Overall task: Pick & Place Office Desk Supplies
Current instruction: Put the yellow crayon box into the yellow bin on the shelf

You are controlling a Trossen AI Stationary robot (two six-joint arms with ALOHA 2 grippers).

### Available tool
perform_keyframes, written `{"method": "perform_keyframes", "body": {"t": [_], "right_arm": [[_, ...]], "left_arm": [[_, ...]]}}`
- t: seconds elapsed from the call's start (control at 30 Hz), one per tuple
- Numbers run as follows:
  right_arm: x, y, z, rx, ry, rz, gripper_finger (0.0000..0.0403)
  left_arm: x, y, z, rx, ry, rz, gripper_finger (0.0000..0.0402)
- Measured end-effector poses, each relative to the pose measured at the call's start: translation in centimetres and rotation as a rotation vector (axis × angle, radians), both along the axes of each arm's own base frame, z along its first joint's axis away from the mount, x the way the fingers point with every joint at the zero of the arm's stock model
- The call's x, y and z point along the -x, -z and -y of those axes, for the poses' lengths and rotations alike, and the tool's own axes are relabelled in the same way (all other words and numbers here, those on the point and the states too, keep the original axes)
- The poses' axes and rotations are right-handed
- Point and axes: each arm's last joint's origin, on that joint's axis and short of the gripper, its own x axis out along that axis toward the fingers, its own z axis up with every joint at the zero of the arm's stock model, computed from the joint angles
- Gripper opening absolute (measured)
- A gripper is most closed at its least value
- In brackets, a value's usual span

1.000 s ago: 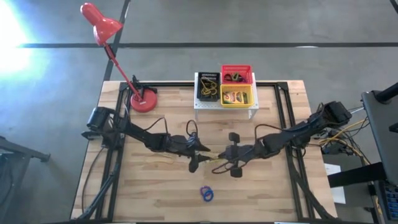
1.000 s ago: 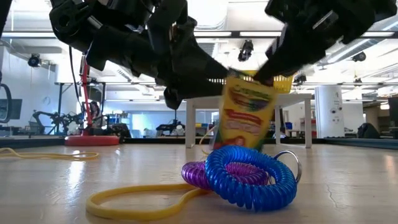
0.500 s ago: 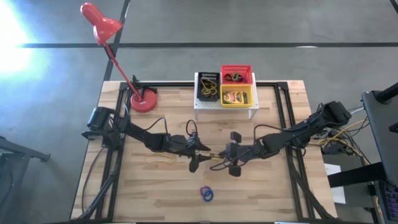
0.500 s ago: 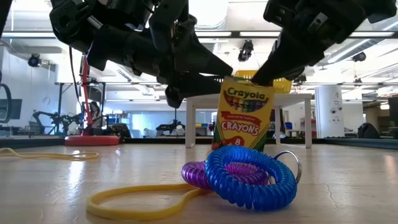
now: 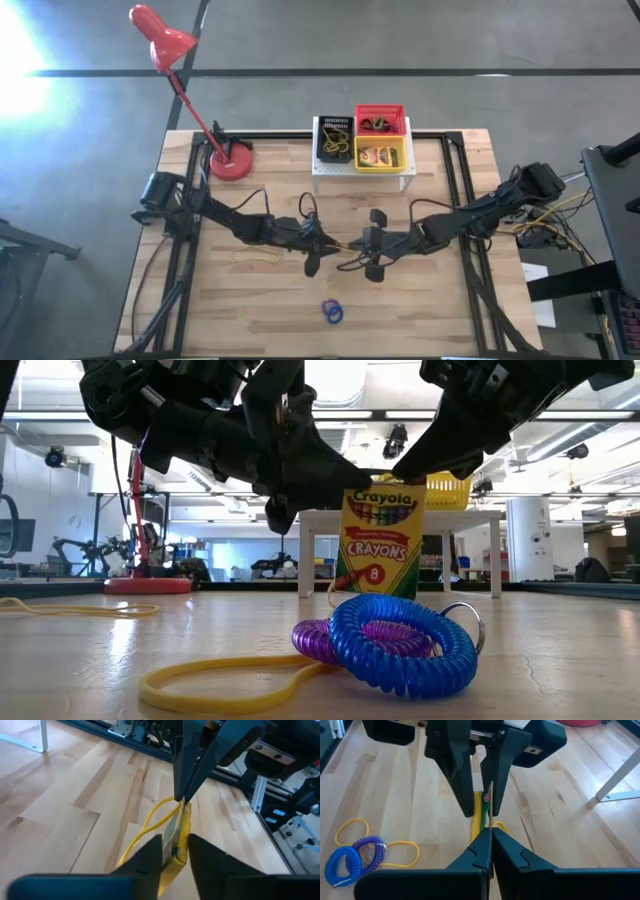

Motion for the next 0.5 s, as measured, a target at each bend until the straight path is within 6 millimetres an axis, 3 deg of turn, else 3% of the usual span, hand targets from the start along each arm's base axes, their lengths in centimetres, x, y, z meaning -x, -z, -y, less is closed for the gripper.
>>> {"method": "perform_keyframes", "body": {"t": [0.2, 0.33, 0.5], "right_arm": [[-0.1, -0.1, 0.2, -0.006, 0.008, 0.016, 0.001], [-0.1, -1.0, 0.6, -0.038, -0.006, 0.027, 0.0039], [0.1, -1.9, 1.2, -0.107, -0.046, 0.041, 0.011]], "left_arm": [[0.0, 0.0, 0.0, -0.046, 0.006, 0.006, 0.0017], [0.1, 0.2, -0.1, -0.056, -0.009, -0.014, 0.0014], [0.3, 0.7, -0.2, -0.082, -0.032, -0.072, 0.0022]]}}
